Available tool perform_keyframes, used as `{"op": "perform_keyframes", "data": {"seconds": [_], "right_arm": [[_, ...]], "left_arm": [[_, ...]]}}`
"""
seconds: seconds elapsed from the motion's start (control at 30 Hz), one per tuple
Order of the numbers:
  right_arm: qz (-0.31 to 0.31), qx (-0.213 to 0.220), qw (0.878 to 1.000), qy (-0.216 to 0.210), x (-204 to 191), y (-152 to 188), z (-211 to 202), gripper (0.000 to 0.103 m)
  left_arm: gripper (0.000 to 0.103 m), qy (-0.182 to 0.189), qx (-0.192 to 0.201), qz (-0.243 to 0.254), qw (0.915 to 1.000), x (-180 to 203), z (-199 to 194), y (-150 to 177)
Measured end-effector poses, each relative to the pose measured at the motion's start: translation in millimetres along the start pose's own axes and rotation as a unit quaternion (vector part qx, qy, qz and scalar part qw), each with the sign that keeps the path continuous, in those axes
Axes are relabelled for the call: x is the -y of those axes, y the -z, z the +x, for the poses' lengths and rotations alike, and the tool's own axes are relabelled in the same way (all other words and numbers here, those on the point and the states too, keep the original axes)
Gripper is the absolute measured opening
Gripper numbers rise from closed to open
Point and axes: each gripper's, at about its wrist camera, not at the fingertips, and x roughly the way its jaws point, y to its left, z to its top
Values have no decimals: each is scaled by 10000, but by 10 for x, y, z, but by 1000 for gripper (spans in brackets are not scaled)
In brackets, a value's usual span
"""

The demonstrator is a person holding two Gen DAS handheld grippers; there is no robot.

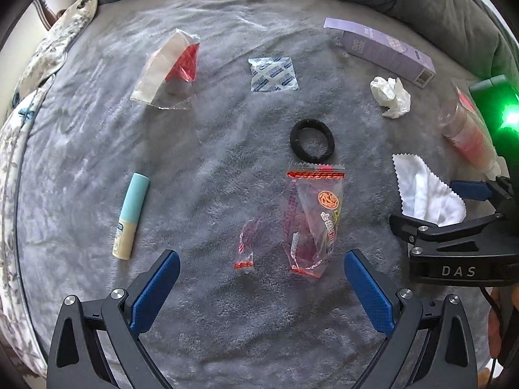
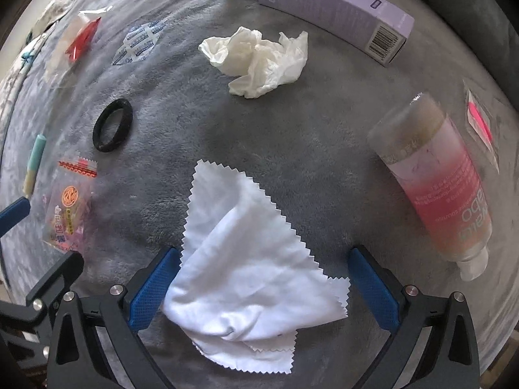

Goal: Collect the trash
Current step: 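Lower the right tool onto the white cloth and close it, then grasp the clear candy wrapper with the left tool while the right tool holds the cloth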

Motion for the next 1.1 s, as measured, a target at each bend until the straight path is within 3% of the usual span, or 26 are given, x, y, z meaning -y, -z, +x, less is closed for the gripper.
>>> {"op": "perform_keyframes", "data": {"seconds": [0.1, 0.13, 0.17, 0.2, 0.23, 0.43, 0.67, 1.1], "right_arm": [[34, -20, 10000, 79, -1, -4, -39, 89], [48, -3, 9999, 91, -4, 8, -74, 76], [39, 5, 10000, 62, -42, -55, -124, 51], [13, 28, 10000, 31, -60, -44, -170, 35], [-32, 64, 10000, -21, -84, -30, -223, 9], [132, 113, 9990, -421, 10, 83, -422, 9], [337, 250, 9973, -604, 331, 256, -771, 9], [474, 231, 9955, -792, 407, 386, -736, 9]], "left_arm": [[101, 0, 37, 20, 10000, 44, -39, -3], [101, -2, 47, 27, 10000, 59, -54, -3], [101, 1, 63, 27, 10000, 69, -68, -2], [101, 2, 73, 20, 10000, 73, -81, -2], [101, 6, 77, 14, 10000, 79, -94, -7], [101, 29, 138, 77, 9999, 133, -146, -10], [101, 53, 16, 156, 9999, 246, 43, -147], [101, -11, -293, 387, 9988, 405, 320, -151]]}}
